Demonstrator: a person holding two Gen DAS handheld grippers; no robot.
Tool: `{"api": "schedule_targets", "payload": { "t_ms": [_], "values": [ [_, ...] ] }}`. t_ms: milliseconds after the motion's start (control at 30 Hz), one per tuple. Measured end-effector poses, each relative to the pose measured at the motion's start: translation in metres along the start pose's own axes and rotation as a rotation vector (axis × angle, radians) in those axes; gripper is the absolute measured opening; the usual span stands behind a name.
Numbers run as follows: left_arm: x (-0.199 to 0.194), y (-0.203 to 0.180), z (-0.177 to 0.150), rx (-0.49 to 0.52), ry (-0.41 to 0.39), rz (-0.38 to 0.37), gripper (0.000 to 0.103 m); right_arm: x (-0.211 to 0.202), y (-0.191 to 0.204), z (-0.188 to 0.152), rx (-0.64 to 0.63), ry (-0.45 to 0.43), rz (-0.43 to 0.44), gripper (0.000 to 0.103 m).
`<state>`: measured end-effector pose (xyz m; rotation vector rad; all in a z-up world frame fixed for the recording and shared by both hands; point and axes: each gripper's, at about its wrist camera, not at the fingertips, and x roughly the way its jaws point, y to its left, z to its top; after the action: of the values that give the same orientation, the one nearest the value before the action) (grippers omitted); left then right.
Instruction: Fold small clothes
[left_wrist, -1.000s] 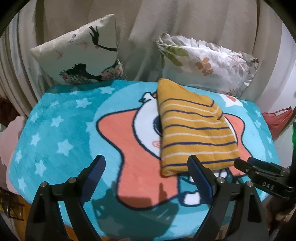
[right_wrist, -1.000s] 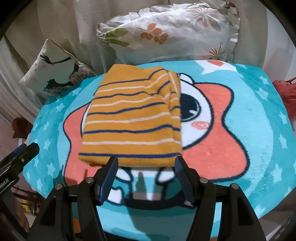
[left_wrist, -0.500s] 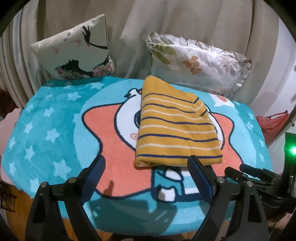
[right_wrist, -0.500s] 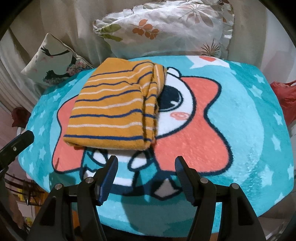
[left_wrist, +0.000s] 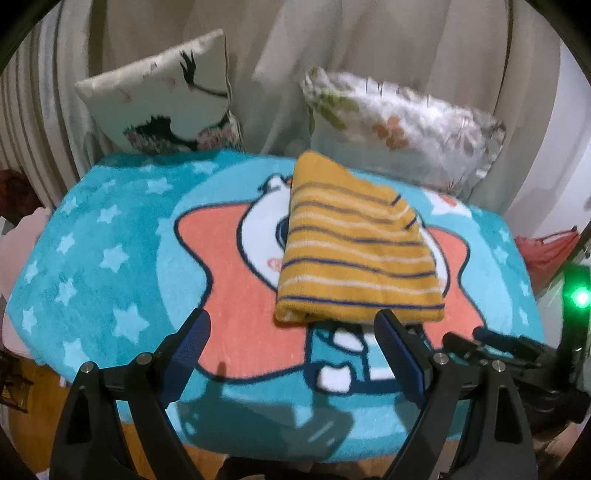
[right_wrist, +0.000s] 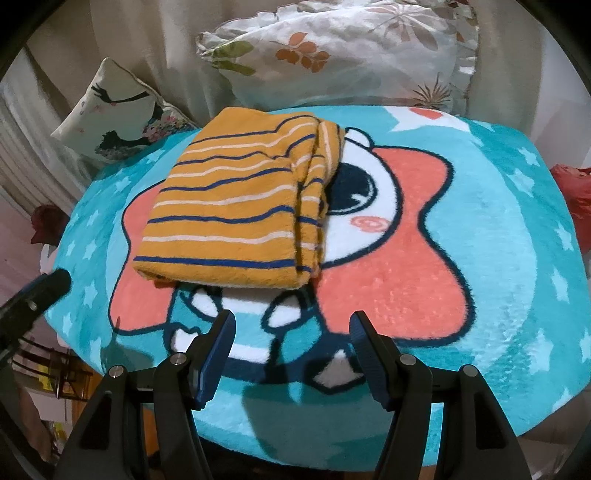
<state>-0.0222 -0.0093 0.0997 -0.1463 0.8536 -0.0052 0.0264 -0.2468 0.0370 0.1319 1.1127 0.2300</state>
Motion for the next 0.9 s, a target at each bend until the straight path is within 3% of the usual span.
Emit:
{"api": "schedule_targets", "payload": {
  "t_ms": [233,433,633,900],
  "values": [
    [-0.021,-0.003,0.005,0.032,-0.099,-0.007,0.095,-0.001,0.010,0.003,-0.032,-0.014,0.008,0.069],
    [-0.009,0.001,0.004,0.018,-0.022,-0.080,0.095,0.001,0.017,0.003,-0.056,-0.009,0.015,0.070],
    [-0.001,-0.007,-0.002,0.065,-0.003,-0.049,0.095,0.006,0.021,0.001,-0.071,0.000,0.016,0.070],
    [-0.036,-0.015,0.008,0.057,-0.179,-0.027,0.095,0.007,0.013,0.006,-0.055,-0.002,0.009,0.070]
  ]
}}
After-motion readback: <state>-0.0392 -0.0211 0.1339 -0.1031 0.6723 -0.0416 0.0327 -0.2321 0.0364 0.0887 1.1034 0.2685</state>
